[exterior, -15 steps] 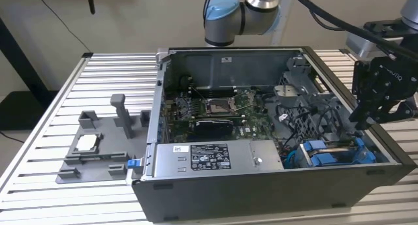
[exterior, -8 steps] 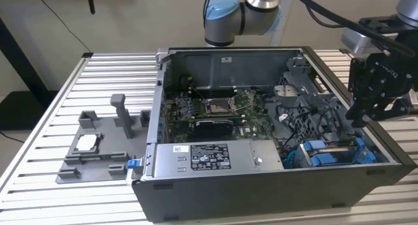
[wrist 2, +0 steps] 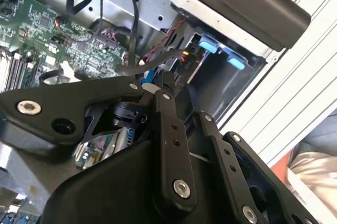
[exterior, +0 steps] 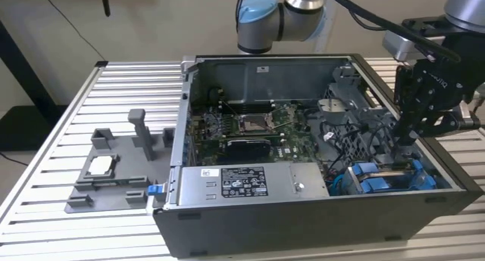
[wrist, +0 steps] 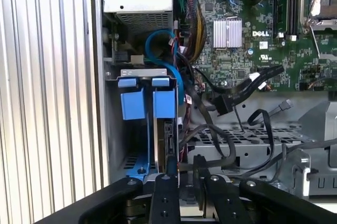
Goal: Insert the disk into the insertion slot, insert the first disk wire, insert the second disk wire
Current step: 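Insert the second disk wire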
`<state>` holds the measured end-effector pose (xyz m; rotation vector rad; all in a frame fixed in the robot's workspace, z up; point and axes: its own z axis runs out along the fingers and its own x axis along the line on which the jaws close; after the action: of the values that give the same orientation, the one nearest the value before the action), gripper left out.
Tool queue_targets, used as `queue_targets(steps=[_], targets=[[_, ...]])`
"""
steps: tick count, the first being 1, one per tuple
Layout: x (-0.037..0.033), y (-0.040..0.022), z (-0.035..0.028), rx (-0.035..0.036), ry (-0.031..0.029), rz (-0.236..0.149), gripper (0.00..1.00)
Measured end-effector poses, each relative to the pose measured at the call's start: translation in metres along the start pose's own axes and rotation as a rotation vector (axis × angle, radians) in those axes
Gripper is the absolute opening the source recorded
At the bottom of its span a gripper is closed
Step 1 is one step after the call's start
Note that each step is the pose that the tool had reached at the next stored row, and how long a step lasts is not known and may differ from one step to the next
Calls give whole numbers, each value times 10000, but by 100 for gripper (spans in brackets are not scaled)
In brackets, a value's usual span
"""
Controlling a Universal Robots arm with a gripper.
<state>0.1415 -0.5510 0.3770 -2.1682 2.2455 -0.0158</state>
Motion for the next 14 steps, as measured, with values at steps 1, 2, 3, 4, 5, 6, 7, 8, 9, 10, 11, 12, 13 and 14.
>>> queue_targets(steps=[1, 2, 3, 4, 5, 6, 7, 8, 9, 10, 11, 12, 13, 14], targets=[[-11, 18, -1, 1, 0, -1, 27], [-23, 38, -1, 1, 0, -1, 27], [-35, 56, -1, 2, 0, -1, 27], [-47, 76, -1, 4, 0, -1, 27], [-59, 95, -2, 5, 0, 0, 27], [-74, 114, -2, 8, 0, 0, 27], [-90, 133, -2, 11, 0, 0, 27], [-103, 150, -3, 14, -1, -1, 27], [-114, 165, -3, 16, -1, -1, 27], [-123, 179, -4, 19, -2, 0, 27], [-129, 188, -6, 21, 0, -1, 27], [-135, 196, -10, 21, 0, 0, 27], [-139, 202, -17, 21, 2, -1, 27], [-142, 207, -27, 21, 2, -1, 27]])
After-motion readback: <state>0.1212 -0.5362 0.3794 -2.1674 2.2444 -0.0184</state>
